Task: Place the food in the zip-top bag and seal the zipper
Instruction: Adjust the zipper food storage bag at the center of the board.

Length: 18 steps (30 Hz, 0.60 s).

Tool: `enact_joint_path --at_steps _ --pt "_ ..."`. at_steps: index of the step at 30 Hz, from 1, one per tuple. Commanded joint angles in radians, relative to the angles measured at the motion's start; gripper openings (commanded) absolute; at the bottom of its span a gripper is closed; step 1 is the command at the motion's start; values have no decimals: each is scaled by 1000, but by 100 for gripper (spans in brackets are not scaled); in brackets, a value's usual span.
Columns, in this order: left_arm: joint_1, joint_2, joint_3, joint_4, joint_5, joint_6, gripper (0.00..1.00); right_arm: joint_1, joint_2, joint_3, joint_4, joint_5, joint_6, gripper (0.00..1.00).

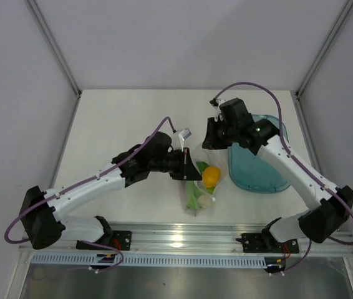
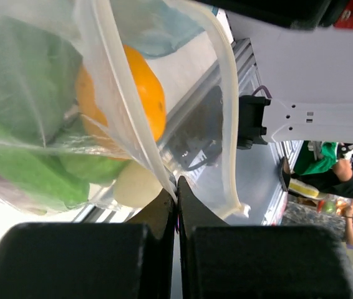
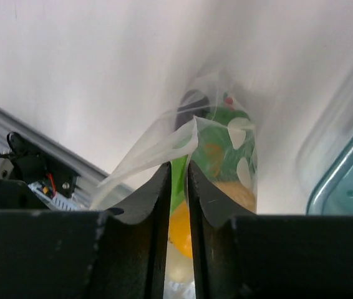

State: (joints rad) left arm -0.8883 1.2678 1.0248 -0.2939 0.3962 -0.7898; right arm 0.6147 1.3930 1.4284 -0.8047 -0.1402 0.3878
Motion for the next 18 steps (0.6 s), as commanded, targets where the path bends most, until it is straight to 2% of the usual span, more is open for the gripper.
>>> enact_joint_path --at_steps 1,3,6,7,9,10,13,18 --pt "-18 -54 -55 108 -6 -87 0 31 86 105 -34 -51 -26 20" --pt "-18 -54 -84 151 -5 -124 0 55 135 138 -54 -67 -30 22" --pt "-18 -38 -109 209 -17 -176 0 79 149 173 -57 -61 -27 38" --pt "-17 -32 -109 223 -19 -199 1 85 137 176 -54 -59 -26 59" --pt "-17 -31 -112 246 -25 -218 1 88 109 185 -42 -7 -21 80" --pt "-17 -34 -112 251 -43 -233 0 86 71 188 -41 20 -21 99" --pt "-17 -59 -92 233 -88 -253 0 76 0 220 -60 99 -24 99" --pt "-17 -85 3 75 -232 -293 1 43 -144 187 -74 120 -20 99"
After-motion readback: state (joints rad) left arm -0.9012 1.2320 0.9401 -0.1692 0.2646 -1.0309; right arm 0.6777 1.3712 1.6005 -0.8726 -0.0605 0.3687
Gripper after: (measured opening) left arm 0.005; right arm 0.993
